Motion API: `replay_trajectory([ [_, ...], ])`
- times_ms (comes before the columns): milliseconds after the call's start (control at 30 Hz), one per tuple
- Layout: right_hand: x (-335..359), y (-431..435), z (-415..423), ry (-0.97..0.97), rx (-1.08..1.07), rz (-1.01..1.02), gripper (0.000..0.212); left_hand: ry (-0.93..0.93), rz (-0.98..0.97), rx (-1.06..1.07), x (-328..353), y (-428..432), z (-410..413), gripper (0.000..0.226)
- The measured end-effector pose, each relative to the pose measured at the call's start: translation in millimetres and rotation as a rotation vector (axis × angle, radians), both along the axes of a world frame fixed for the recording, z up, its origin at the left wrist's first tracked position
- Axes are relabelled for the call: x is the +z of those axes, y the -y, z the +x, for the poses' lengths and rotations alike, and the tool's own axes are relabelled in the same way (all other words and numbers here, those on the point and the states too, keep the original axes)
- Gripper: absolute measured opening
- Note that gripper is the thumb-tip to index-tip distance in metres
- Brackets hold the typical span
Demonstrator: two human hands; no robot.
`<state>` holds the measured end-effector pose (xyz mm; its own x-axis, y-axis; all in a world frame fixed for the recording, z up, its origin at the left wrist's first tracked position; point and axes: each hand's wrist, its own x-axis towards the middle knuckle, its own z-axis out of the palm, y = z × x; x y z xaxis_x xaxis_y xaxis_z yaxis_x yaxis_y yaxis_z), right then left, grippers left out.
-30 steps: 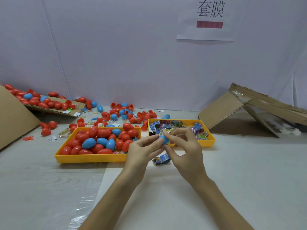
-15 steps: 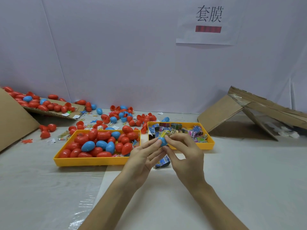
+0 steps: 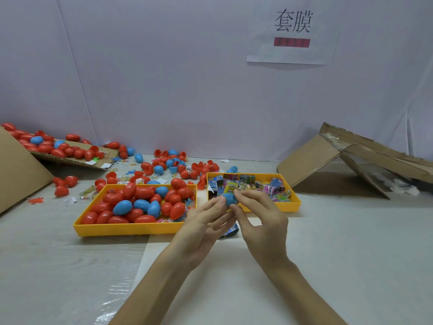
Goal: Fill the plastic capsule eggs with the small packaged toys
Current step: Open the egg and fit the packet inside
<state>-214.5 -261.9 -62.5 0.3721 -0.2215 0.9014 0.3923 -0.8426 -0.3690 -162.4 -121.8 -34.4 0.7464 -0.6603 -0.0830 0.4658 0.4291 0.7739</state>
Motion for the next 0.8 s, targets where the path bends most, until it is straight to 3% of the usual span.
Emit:
replay_trajectory([
  [300, -0.5, 0.4, 1.4, 0.006, 0.019, -0.017, 0.023, 0.078, 0.069, -0.031, -2.1, 0.8, 0.5, 0.032],
  [533, 4.3, -3.5, -1.8, -0.022, 0.01, 0.036, 0.034, 0.067, 0.037, -0.06, -2.7, 0.9, 0.9, 0.04],
  [800, 1.7, -0.9, -0.8, 0.003, -0.005, 0.03, 0.03, 0.123, 0.058, -0.093, -1.1, 0.8, -0.1, 0.033],
])
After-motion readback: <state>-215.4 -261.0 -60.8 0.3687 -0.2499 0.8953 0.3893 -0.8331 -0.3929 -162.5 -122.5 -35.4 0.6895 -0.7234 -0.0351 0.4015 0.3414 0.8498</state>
